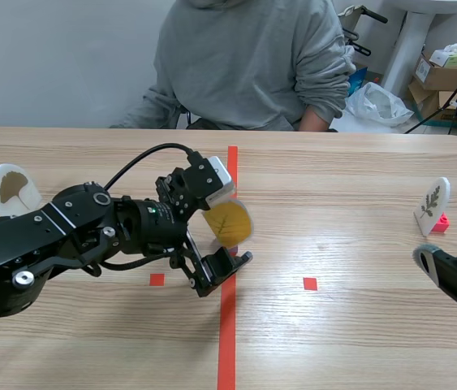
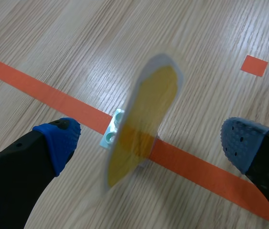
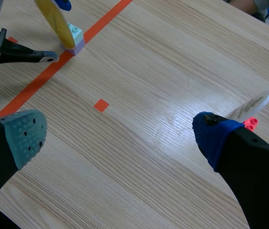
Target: Do the leaf sorting experiment
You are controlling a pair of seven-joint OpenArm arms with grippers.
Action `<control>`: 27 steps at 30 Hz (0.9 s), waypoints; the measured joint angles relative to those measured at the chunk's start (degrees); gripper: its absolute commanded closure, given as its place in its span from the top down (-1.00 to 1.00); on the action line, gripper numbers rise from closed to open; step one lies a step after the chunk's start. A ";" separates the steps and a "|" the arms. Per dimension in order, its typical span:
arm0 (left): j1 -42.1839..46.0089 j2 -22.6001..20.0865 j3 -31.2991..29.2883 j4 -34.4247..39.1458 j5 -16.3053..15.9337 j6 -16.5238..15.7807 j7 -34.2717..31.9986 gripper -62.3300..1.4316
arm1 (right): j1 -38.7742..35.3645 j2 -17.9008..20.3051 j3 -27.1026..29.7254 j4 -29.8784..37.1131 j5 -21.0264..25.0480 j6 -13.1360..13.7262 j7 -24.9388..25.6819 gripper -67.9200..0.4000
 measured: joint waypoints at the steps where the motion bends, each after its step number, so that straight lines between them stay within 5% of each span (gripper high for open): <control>1: 0.00 0.00 0.15 0.00 0.13 0.02 -0.22 1.00 | 0.00 0.00 0.00 0.00 0.00 0.00 0.00 0.86; 7: 0.00 -0.02 0.24 0.00 1.92 0.17 -0.42 0.99 | 0.00 0.00 0.00 0.00 0.00 0.00 0.00 0.86; 21: 0.02 -0.02 0.24 0.00 2.08 0.15 -1.38 -0.12 | 0.00 0.00 0.00 0.00 0.00 0.00 0.00 0.86; 27: 0.02 -0.02 0.24 0.00 2.08 0.15 -1.64 -0.41 | 0.00 0.00 0.00 0.00 0.00 0.00 0.00 0.86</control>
